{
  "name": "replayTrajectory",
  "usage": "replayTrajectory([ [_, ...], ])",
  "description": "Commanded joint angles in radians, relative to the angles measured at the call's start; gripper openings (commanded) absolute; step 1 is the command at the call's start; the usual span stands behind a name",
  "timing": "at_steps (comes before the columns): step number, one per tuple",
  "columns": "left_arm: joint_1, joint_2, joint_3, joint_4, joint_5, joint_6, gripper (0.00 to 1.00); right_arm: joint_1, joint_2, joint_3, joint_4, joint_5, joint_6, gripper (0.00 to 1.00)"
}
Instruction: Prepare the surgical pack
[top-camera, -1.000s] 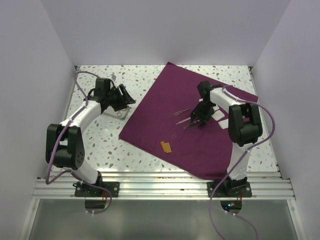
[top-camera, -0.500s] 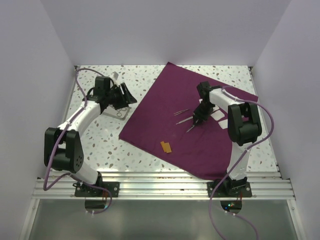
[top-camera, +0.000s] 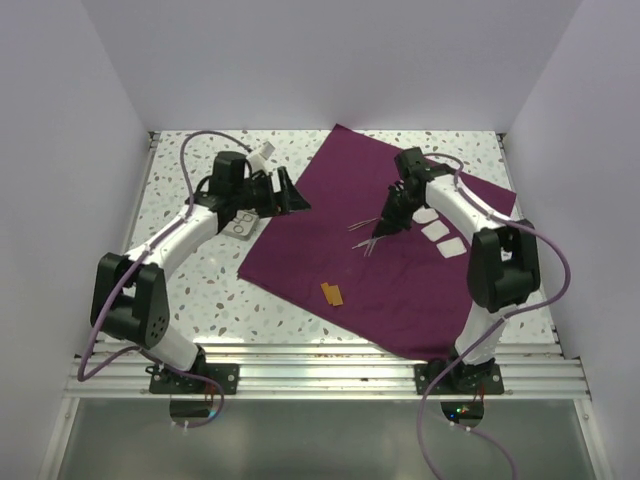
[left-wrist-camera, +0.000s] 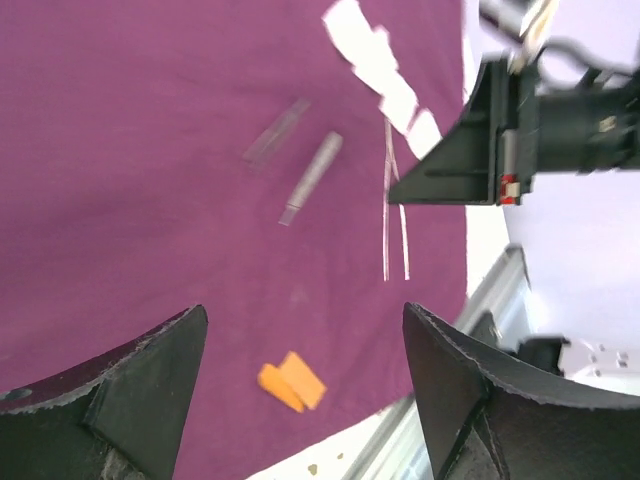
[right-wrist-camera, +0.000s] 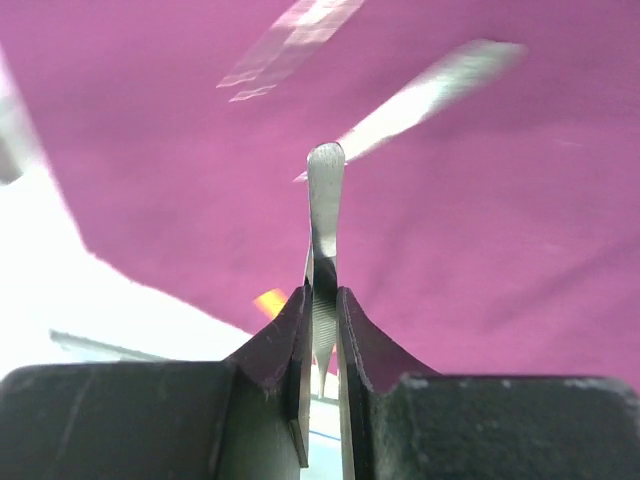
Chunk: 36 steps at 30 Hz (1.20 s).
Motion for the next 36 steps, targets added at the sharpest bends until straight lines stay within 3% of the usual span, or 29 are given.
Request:
replayTrajectory([
  [1,-0.071,0.035,0.037,0.084,0.057,-0.047,0.83,0.078,-0.105,0.016,0.148,-0.166,-0.129,0.0],
  [9,-0.195,0.079,0.097,0.065,-0.01,-0.078,0.84,0.165,-0.1,0.085,0.212,-0.121,0.027,0.0],
  [23,-0.266,0.144,0.12,-0.014,-0.061,-0.054,0.76,0.179,-0.125,0.103,0.202,-0.097,0.144,0.0],
  [28,-0.267,0.159,0.133,-0.027,-0.079,-0.057,0.56,0.188,-0.12,0.096,0.218,-0.126,0.151,0.0],
  [31,-0.267,0.176,0.161,-0.065,-0.113,-0.041,0.3,0.196,-0.115,0.099,0.219,-0.14,0.148,0.0],
  [33,-0.264,0.19,0.181,-0.084,-0.127,-0.032,0.0,0.198,-0.111,0.103,0.215,-0.141,0.142,0.14],
  [35,-0.246,0.181,0.186,-0.128,-0.188,-0.03,0.0,0.193,-0.09,0.144,0.132,-0.106,0.119,0.31],
  [36,-0.235,0.17,0.18,-0.137,-0.215,-0.031,0.0,0.176,-0.082,0.171,0.097,-0.056,0.104,0.49],
])
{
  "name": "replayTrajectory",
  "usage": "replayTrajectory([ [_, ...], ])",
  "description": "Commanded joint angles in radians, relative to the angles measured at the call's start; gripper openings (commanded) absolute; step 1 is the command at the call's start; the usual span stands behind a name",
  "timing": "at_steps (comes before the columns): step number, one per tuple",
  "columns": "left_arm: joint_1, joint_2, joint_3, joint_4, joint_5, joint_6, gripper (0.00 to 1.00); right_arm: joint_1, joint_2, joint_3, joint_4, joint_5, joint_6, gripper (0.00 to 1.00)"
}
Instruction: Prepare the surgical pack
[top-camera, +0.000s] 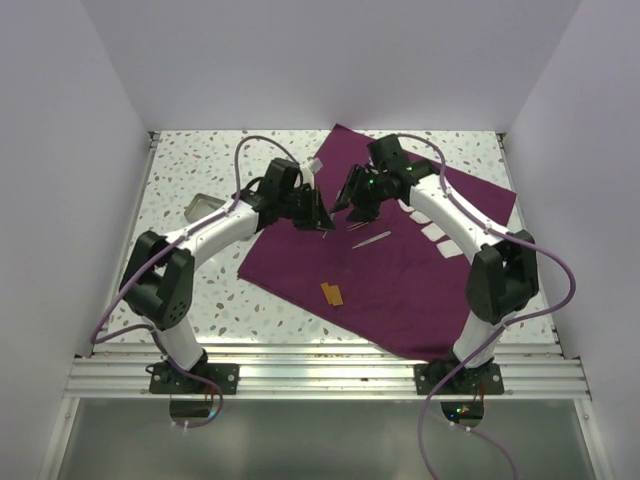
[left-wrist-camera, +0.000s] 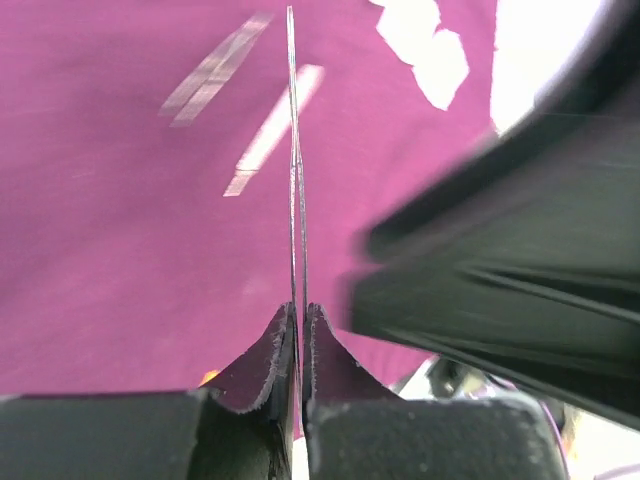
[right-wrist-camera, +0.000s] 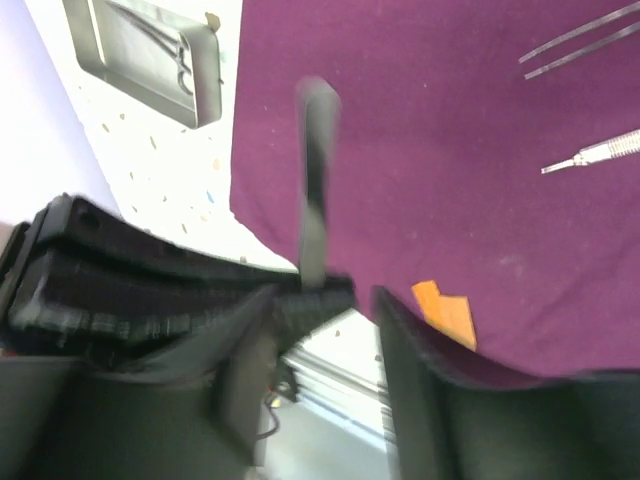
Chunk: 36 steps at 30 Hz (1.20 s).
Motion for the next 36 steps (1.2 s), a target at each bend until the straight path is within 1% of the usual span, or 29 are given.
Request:
replayTrajectory([
  [1,0.061,-0.02,0.025,-0.093,-0.142,0.016,0.0,-0.018,0.015,0.129,-0.117,0.061,-0.063,0.54],
  [2,0.082,-0.051,0.006,-0.111,-0.226,0.0,0.0,-0.029,0.018,0.148,-0.167,0.086,-0.076,0.58],
  [3,0.131,-0.068,-0.008,-0.14,-0.26,-0.01,0.0,-0.052,0.024,0.177,-0.193,0.144,-0.096,0.64],
  [4,0.157,-0.089,-0.025,-0.15,-0.3,-0.024,0.0,-0.064,0.024,0.188,-0.216,0.169,-0.102,0.66],
  [5,0.186,-0.129,-0.059,-0.161,-0.376,-0.053,0.0,-0.073,0.026,0.197,-0.247,0.19,-0.113,0.66],
  [7,0.261,-0.158,-0.082,-0.205,-0.458,-0.085,0.0,-0.095,0.035,0.209,-0.27,0.222,-0.139,0.67],
  [8,0.282,-0.172,-0.084,-0.222,-0.542,-0.118,0.0,-0.098,0.037,0.212,-0.292,0.232,-0.145,0.67],
  [10,0.337,-0.166,-0.073,-0.291,-0.61,-0.157,0.0,-0.096,0.037,0.196,-0.293,0.241,-0.159,0.67],
  [11,0.355,-0.148,-0.058,-0.317,-0.668,-0.209,0.0,-0.098,0.037,0.186,-0.296,0.242,-0.159,0.67],
  [13,0.4,-0.107,-0.042,-0.367,-0.722,-0.26,0.0,-0.099,0.043,0.16,-0.293,0.233,-0.159,0.67],
  [14,0.414,-0.088,-0.036,-0.381,-0.724,-0.297,0.0,-0.101,0.046,0.157,-0.293,0.233,-0.16,0.67],
  [16,0.447,-0.032,-0.009,-0.391,-0.716,-0.311,0.0,-0.099,0.064,0.16,-0.298,0.224,-0.168,0.67],
  [19,0.458,0.024,0.034,-0.397,-0.714,-0.329,0.0,-0.099,0.077,0.168,-0.304,0.218,-0.176,0.67],
  [23,0.463,0.048,0.035,-0.395,-0.728,-0.395,0.0,-0.105,0.106,0.168,-0.299,0.223,-0.18,0.67],
  [27,0.469,0.065,0.028,-0.348,-0.724,-0.42,0.0,-0.107,0.132,0.166,-0.286,0.216,-0.186,0.67],
  [29,0.471,0.093,0.048,-0.349,-0.717,-0.428,0.01,-0.105,0.155,0.163,-0.272,0.216,-0.185,0.67],
  [31,0.474,0.125,0.079,-0.36,-0.708,-0.431,0.06,-0.11,0.176,0.169,-0.267,0.218,-0.183,0.67],
  [34,0.484,0.142,0.096,-0.365,-0.702,-0.431,0.08,-0.118,0.225,0.191,-0.267,0.219,-0.163,0.67],
  [35,0.487,0.144,0.097,-0.363,-0.699,-0.434,0.11,-0.127,0.236,0.194,-0.26,0.216,-0.154,0.67],
  [36,0.493,0.144,0.099,-0.369,-0.698,-0.438,0.2,-0.132,0.257,0.197,-0.255,0.215,-0.127,0.67],
])
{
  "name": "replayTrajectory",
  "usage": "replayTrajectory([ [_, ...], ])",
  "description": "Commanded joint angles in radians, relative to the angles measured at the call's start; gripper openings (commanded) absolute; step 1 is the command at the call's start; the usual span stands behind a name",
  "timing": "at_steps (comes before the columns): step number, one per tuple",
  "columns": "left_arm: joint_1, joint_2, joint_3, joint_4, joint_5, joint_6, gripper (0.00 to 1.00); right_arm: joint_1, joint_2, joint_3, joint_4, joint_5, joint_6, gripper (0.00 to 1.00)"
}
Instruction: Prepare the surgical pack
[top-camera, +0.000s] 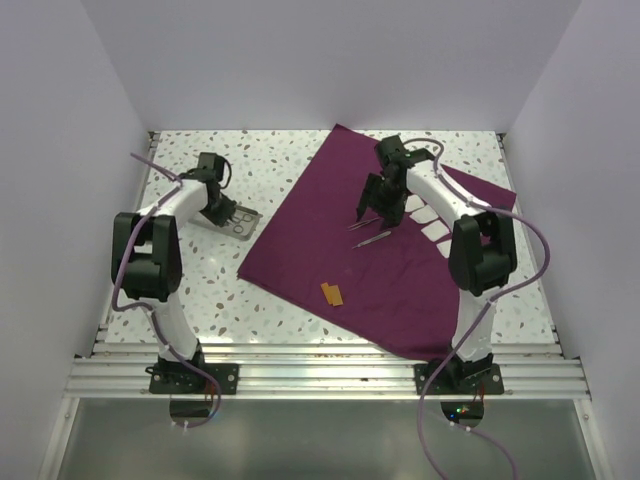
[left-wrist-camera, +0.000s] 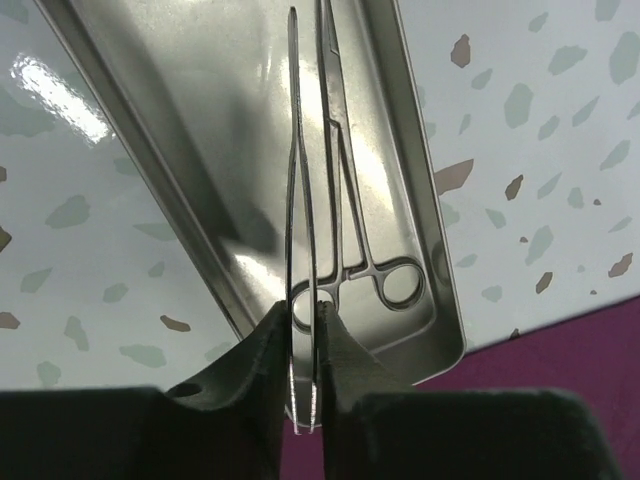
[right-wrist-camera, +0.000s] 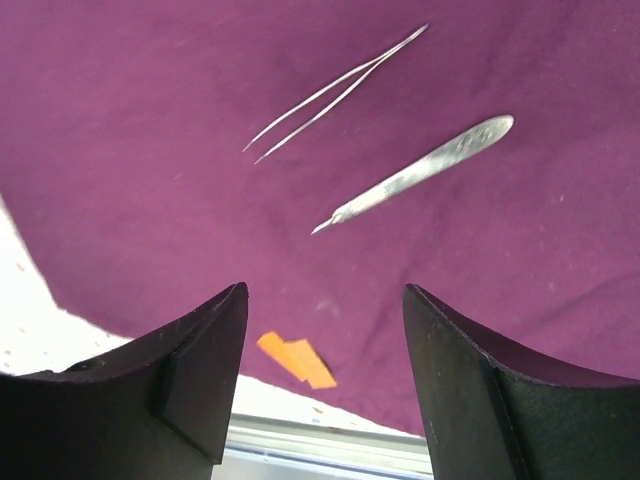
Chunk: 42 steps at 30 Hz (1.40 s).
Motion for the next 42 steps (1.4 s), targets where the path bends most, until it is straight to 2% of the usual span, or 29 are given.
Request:
replayTrajectory([
  [1,0.026,0.001,0.042,0.0,-0.016,-0.041,0.25,-0.023,0.051,0.036,0.02,0.023,0.052,0.66],
  [2,0.031,0.001,0.04,-0.001,-0.011,-0.044,0.26,-0.029,0.066,0.044,0.011,0.032,0.086,0.65],
  [9,0.039,-0.011,0.055,-0.012,0.042,-0.039,0.6,-0.032,0.137,0.107,-0.052,0.133,0.181,0.64],
  [12,0.035,-0.033,0.04,-0.006,0.059,-0.018,0.64,-0.032,0.144,0.097,-0.02,0.123,0.201,0.62],
  [17,0.005,-0.063,0.034,-0.014,0.096,0.1,0.64,-0.032,0.143,0.105,0.052,0.146,0.246,0.59],
  [21,-0.041,-0.119,-0.01,0.035,0.119,0.194,0.63,-0.032,0.195,0.165,0.012,0.16,0.295,0.56],
  [23,-0.053,-0.14,-0.039,0.089,0.22,0.269,0.61,-0.031,0.203,0.168,0.009,0.17,0.325,0.54],
  [24,-0.055,-0.168,-0.082,0.161,0.269,0.291,0.56,-0.032,0.204,0.162,0.015,0.178,0.336,0.53],
  [25,-0.058,-0.185,-0.104,0.193,0.335,0.312,0.55,-0.031,0.209,0.157,0.023,0.198,0.345,0.51],
  [28,-0.073,-0.255,-0.187,0.319,0.424,0.352,0.53,-0.034,0.226,0.163,0.032,0.203,0.358,0.48],
  [31,-0.089,-0.278,-0.19,0.347,0.455,0.412,0.53,-0.032,0.253,0.186,0.018,0.21,0.369,0.46],
  [34,-0.098,-0.277,-0.17,0.339,0.48,0.456,0.53,-0.031,0.263,0.186,0.018,0.213,0.384,0.38],
  [38,-0.104,-0.281,-0.164,0.349,0.493,0.478,0.55,-0.026,0.276,0.182,0.026,0.219,0.395,0.35],
  [42,-0.11,-0.277,-0.147,0.347,0.507,0.495,0.55,-0.022,0.296,0.189,0.024,0.212,0.401,0.28],
])
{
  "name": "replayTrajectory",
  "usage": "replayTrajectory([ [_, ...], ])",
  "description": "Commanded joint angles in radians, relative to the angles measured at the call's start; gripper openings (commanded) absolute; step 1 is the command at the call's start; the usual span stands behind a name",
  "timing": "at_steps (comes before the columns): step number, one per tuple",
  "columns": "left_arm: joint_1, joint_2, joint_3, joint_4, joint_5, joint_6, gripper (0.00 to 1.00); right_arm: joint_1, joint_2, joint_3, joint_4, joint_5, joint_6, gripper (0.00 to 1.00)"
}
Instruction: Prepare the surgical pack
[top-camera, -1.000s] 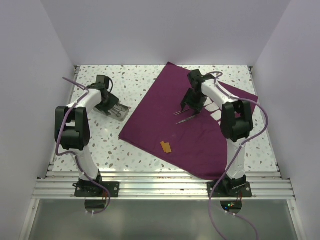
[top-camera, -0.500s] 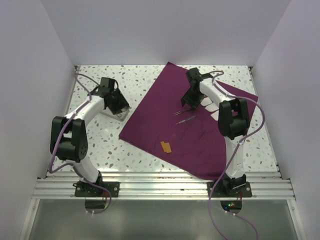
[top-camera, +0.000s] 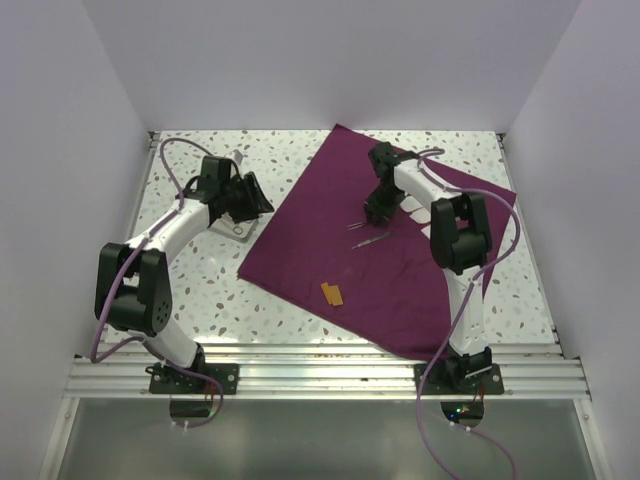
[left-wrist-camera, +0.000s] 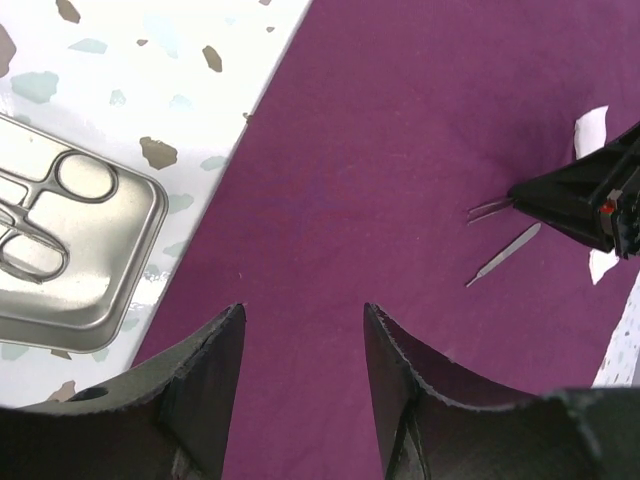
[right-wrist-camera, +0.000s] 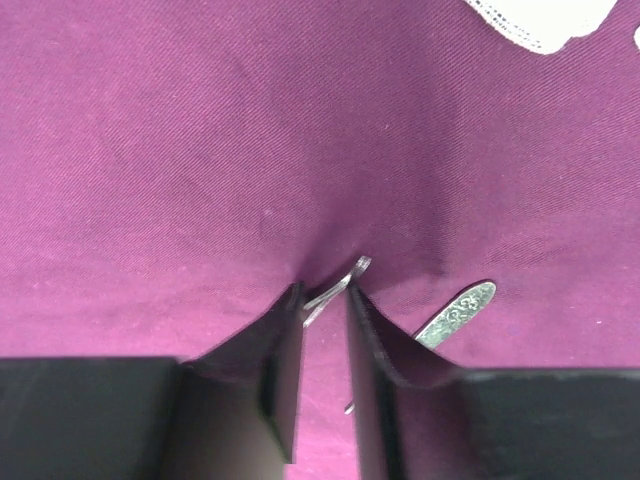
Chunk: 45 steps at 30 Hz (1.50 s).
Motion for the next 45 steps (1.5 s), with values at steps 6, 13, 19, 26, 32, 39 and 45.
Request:
replayTrajectory([
  [6,-0.021,-0.021,0.061,0.031,0.04,0.079,0.54,0.01,0.018,0.044,-0.011,0.036,0.034,0.14],
  [13,-0.053,0.013,0.099,0.003,0.079,0.125,0.61,0.01,-0.012,0.052,-0.028,0.01,-0.004,0.0],
  [19,-0.085,0.04,0.112,0.04,0.222,0.127,0.73,0.043,-0.165,-0.018,0.172,-0.179,-0.258,0.0],
  [26,-0.134,0.056,0.056,0.216,0.412,-0.005,0.77,0.089,-0.341,-0.181,0.421,-0.461,-0.345,0.0],
  [32,-0.197,0.079,0.056,0.225,0.429,-0.053,0.76,0.131,-0.406,-0.254,0.573,-0.578,-0.294,0.0],
  [39,-0.206,0.06,0.021,0.245,0.405,-0.094,0.41,0.166,-0.429,-0.243,0.546,-0.567,-0.294,0.0],
  [45,-0.167,0.062,0.04,0.151,0.287,-0.091,0.0,0.172,-0.412,-0.174,0.39,-0.445,-0.308,0.36],
])
